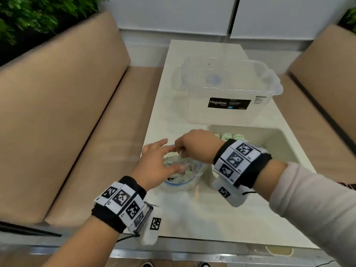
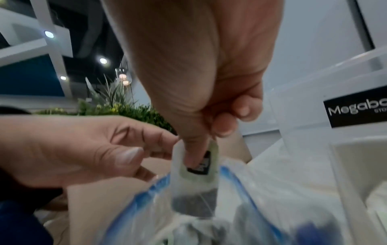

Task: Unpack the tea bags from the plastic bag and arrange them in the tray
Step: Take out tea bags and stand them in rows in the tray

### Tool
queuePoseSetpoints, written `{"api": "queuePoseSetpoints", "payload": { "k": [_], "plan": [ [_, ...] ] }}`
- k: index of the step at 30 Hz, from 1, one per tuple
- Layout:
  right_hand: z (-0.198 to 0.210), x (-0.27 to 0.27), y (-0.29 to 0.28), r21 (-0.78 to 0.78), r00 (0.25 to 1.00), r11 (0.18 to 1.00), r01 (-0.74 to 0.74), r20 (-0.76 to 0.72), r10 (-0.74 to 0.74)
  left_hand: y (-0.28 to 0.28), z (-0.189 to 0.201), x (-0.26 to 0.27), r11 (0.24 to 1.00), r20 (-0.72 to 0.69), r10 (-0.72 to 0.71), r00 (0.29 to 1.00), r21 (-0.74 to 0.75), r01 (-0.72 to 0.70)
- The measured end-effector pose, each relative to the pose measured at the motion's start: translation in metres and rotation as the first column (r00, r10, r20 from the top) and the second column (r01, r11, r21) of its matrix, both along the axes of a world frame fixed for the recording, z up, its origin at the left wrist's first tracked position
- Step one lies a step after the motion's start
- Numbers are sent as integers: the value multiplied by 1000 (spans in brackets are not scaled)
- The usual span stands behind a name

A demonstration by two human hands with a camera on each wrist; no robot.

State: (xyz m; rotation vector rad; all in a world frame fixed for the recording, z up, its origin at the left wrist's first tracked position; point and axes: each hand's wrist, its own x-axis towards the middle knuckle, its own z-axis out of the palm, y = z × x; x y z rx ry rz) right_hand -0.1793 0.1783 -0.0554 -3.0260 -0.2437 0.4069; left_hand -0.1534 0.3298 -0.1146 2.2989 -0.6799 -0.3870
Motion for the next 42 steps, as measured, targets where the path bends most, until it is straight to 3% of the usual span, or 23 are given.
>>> {"api": "queuePoseSetpoints", "payload": {
  "k": [4,6,9,11,13,17,20,23,26,30,33,36,39,42],
  "plan": [
    [14,2,3,345,983,930,124,88,-163,2,5,6,993,-20,74,997,-87,-76],
    [8,3,3,412,960,885,218,73,-271,7,8,8,982,-36,135,990,-128,-138],
    [-11,3,6,185,971,955,233,5,-238,16,11,7,959,-49,185,981,-208,-191],
    [-29,-1,14,-64,990,991,121,-62,-125,21,10,6,958,-50,188,981,-211,-194],
    [-44,-5,22,-236,993,972,-10,-117,-18,23,6,7,956,-69,181,981,-220,-192],
    [-47,-4,22,-292,991,955,-47,-136,7,25,3,9,956,-67,175,982,-228,-186],
    [-34,2,15,-164,996,986,28,-79,-41,25,2,12,950,-80,202,976,-228,-215],
    [-20,6,5,90,992,988,123,-17,-122,24,3,15,949,-41,233,972,-209,-237],
    [2,5,-9,345,983,923,169,10,-184,19,6,17,943,-32,249,968,-219,-250],
    [29,-1,-28,577,971,785,226,-70,-227,-5,15,13,894,-231,189,954,-362,-265],
    [35,-7,-45,599,971,768,226,-80,-224,-31,26,3,816,-460,85,884,-477,-326],
    [33,-12,-65,586,942,756,291,-38,-333,-54,34,-5,755,-618,-50,784,-538,-376],
    [32,-18,-88,581,925,747,323,-26,-379,-75,34,-9,800,-526,-81,847,-541,-259],
    [35,-26,-112,516,936,802,303,-2,-353,-96,31,-12,837,-468,-90,879,-514,-188]
  ]
}}
